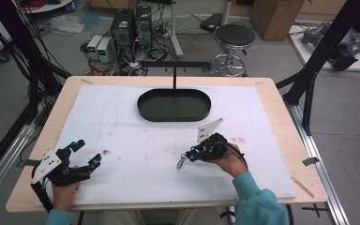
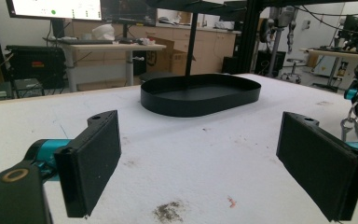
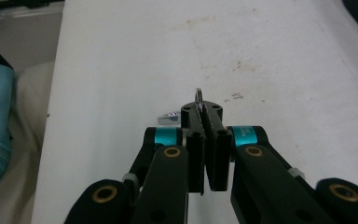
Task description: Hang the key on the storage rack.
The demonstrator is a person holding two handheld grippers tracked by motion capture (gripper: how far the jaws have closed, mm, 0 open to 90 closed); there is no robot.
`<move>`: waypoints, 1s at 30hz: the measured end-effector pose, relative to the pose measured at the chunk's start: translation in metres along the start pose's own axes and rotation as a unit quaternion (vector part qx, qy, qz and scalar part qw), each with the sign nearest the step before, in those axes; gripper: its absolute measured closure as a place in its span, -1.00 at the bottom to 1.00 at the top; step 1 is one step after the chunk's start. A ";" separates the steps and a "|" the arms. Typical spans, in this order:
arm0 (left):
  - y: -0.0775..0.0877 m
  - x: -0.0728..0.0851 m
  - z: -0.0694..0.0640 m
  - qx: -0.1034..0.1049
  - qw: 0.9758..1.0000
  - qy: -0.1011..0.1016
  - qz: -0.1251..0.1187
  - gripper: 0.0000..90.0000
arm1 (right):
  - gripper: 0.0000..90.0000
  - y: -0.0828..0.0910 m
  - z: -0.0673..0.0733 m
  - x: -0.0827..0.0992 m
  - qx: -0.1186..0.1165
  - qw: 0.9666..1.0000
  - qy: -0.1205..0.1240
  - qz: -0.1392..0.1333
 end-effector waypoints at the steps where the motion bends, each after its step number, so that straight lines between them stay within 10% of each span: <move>1: 0.000 0.000 0.000 0.000 1.000 0.000 0.000 -0.69 | 0.98 0.002 0.000 -0.001 0.001 1.000 -0.002 -0.004; 12: 0.000 0.000 0.000 0.000 1.000 0.002 -0.001 -0.69 | 0.98 0.028 -0.010 -0.025 0.017 0.998 -0.017 -0.052; 30: 0.000 0.000 0.001 -0.001 1.000 0.003 0.000 -0.69 | 0.97 0.114 -0.056 -0.123 0.065 0.990 -0.019 -0.125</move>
Point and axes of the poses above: each handheld gripper's, and its own axes: y roughly backward along the jaws, x roughly out of its underside, z roughly to its left, the point moved 9 cm from there along -y, roughly forward along the jaws, and after that the axes turned 15 degrees about -y, right-handed, at the moved point
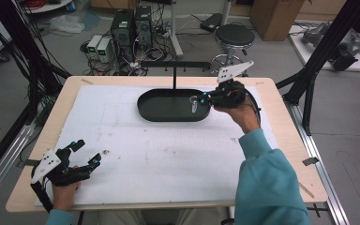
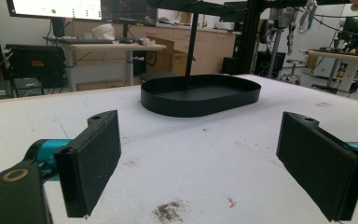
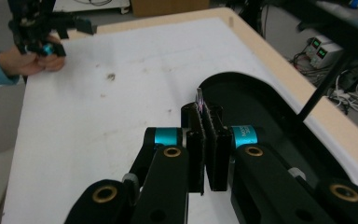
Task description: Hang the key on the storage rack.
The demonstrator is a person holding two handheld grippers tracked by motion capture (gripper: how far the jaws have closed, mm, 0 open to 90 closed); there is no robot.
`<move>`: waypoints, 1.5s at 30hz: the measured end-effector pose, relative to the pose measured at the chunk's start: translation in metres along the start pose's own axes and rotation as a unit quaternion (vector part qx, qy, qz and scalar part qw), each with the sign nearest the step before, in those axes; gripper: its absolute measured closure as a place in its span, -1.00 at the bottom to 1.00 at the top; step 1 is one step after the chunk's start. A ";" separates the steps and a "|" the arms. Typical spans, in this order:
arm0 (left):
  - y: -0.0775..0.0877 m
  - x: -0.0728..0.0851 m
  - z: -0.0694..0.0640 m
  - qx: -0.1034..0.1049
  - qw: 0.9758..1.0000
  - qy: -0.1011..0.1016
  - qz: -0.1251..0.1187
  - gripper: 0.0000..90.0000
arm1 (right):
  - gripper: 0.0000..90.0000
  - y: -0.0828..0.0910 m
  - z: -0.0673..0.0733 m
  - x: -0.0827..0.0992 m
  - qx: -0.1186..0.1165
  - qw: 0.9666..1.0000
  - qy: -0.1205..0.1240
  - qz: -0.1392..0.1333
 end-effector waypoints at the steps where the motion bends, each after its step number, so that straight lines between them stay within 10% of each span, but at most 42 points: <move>1: 0.000 0.000 0.000 0.001 1.000 -0.001 0.000 -0.69 | 0.97 0.003 -0.002 -0.005 0.003 1.000 -0.002 0.000; 22: 0.000 0.000 0.001 0.000 1.000 0.004 -0.001 -0.69 | 0.97 0.015 -0.066 -0.054 0.052 0.998 -0.036 0.025; 45: 0.000 0.000 0.001 0.000 1.000 0.004 0.000 -0.69 | 0.97 -0.010 -0.113 -0.041 0.091 0.990 -0.067 0.087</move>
Point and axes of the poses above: each handheld gripper's, and its own axes: y roughly backward along the jaws, x roughly out of its underside, z roughly to its left, the point moved 9 cm from there along -y, roughly forward along the jaws, and after that the axes turned 15 degrees about -y, right-handed, at the moved point
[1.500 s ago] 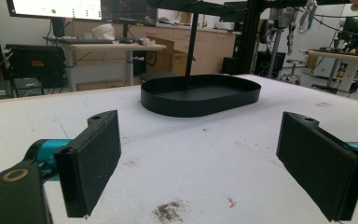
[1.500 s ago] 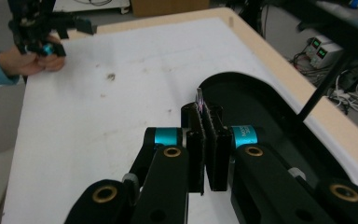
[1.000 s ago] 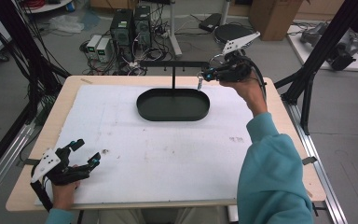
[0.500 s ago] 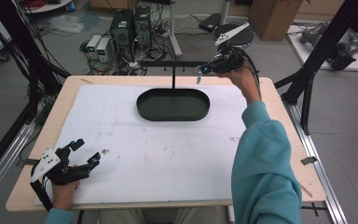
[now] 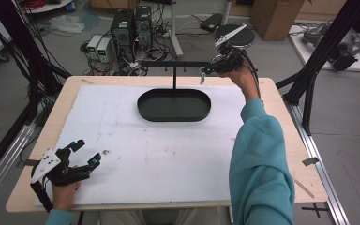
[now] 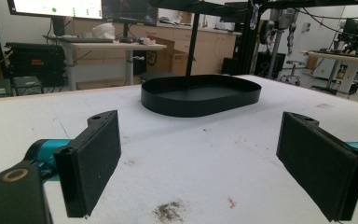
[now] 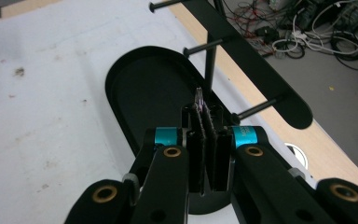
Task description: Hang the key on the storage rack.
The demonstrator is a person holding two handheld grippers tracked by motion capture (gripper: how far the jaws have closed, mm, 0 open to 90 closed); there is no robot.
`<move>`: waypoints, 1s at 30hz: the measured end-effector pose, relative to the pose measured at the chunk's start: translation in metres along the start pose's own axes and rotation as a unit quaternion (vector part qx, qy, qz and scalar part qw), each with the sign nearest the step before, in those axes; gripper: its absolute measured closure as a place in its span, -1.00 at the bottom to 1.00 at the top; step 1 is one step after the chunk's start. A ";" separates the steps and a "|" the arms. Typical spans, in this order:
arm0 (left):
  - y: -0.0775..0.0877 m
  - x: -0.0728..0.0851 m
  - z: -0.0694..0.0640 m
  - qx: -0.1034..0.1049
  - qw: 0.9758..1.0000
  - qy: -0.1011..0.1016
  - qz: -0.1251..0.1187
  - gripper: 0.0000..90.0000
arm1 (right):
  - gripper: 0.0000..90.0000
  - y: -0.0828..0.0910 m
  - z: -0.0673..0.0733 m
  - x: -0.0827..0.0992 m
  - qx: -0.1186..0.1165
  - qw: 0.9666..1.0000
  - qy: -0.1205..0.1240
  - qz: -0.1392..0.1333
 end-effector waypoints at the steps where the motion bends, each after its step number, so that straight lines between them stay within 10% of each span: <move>1: 0.000 0.000 0.000 0.000 1.000 0.000 0.000 -0.69 | 0.97 -0.001 -0.001 0.000 0.001 1.000 -0.002 0.001; 30: 0.000 0.000 -0.001 0.000 1.000 0.000 0.000 -0.69 | 0.97 -0.014 -0.018 0.001 0.040 0.999 -0.012 0.003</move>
Point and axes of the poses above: each handheld gripper's, and its own axes: y roughly backward along the jaws, x roughly out of its underside, z roughly to its left, the point moved 9 cm from there along -y, roughly forward along the jaws, and after that the axes turned 15 degrees about -y, right-handed, at the moved point
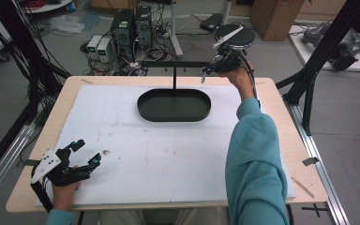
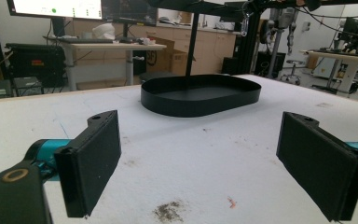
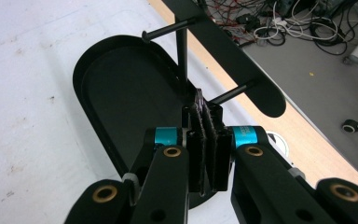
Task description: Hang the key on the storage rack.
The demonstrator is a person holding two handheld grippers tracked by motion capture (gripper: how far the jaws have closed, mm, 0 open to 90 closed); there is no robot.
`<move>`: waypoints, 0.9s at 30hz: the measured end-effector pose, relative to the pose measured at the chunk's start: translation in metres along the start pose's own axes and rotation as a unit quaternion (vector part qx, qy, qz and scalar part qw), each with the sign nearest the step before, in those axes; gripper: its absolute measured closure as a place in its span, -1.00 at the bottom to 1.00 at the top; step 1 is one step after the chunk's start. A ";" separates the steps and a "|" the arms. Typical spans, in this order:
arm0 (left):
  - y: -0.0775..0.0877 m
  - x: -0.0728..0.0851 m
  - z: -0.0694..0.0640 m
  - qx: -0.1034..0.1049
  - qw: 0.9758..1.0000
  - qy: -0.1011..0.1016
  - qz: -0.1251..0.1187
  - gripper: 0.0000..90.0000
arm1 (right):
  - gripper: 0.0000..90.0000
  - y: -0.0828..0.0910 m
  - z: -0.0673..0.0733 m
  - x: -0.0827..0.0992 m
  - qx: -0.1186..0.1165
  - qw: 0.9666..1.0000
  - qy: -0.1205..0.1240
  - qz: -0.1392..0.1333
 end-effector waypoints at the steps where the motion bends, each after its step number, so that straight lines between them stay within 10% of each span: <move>1: 0.000 0.000 0.000 0.001 1.000 0.000 0.000 -0.69 | 0.97 -0.001 -0.001 -0.001 0.002 1.000 0.004 -0.002; 20: 0.000 0.000 0.000 0.000 1.000 0.000 0.000 -0.69 | 0.94 -0.004 -0.010 -0.005 0.033 0.999 -0.002 -0.021; 26: 0.000 0.000 0.001 0.000 1.000 0.002 0.001 -0.69 | 0.48 -0.003 -0.015 -0.006 0.059 0.997 -0.017 -0.034; 27: 0.000 0.000 0.001 0.000 1.000 0.000 0.002 -0.69 | 0.14 -0.001 -0.017 -0.006 0.075 0.996 -0.025 -0.042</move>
Point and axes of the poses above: each handheld gripper's, and its own axes: y roughly backward along the jaws, x roughly out of its underside, z roughly to its left, the point moved 9 cm from there along -y, roughly forward along the jaws, and after that the axes turned 15 degrees about -y, right-handed, at the moved point
